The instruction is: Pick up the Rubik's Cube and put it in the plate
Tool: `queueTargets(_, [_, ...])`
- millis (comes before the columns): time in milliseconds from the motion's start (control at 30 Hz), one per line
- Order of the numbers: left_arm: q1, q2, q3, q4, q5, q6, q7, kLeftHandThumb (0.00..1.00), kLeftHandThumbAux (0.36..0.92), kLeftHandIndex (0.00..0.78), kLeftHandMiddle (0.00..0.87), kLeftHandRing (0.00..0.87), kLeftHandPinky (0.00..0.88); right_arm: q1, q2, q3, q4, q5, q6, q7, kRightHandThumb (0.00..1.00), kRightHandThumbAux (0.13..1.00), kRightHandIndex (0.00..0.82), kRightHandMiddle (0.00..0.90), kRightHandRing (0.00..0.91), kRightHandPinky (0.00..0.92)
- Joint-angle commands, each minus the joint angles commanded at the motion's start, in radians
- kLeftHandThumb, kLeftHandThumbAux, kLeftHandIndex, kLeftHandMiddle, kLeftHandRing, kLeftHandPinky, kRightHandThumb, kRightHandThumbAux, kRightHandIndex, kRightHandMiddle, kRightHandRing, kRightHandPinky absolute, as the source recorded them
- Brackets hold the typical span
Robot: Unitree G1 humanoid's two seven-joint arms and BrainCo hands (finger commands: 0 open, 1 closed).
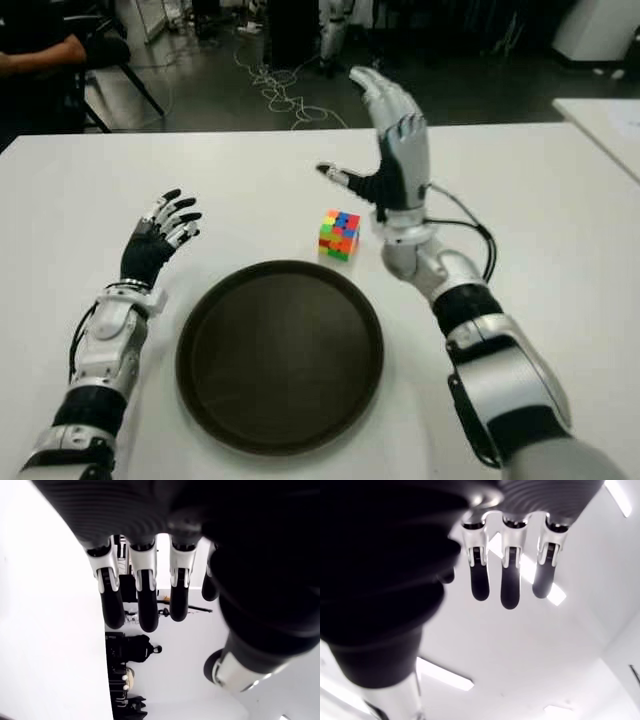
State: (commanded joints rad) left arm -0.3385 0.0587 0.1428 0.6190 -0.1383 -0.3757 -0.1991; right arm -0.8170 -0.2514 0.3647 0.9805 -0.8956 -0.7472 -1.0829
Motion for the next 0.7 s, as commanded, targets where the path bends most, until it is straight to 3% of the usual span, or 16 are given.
queueTargets(300, [0.004, 0.002, 0.000, -0.006, -0.005, 0.001, -0.010, 0.135, 0.745, 0.132, 0.210, 0.230, 0.272, 0.015, -0.013, 0.045, -0.061, 0.037, 0.160, 0.327, 0.000, 0.790, 0.172, 0.217, 0.234, 0.247])
queueTargets(567, [0.006, 0.003, -0.003, -0.009, -0.002, -0.004, -0.013, 0.133, 0.744, 0.140, 0.218, 0.242, 0.279, 0.054, -0.043, 0.084, -0.210, 0.009, 0.382, 0.608, 0.000, 0.764, 0.171, 0.203, 0.227, 0.229])
queueTargets(700, [0.007, 0.002, -0.003, -0.012, 0.001, -0.001, -0.006, 0.138, 0.740, 0.134, 0.213, 0.241, 0.278, 0.069, -0.053, 0.098, -0.269, 0.009, 0.452, 0.718, 0.000, 0.758, 0.175, 0.198, 0.215, 0.208])
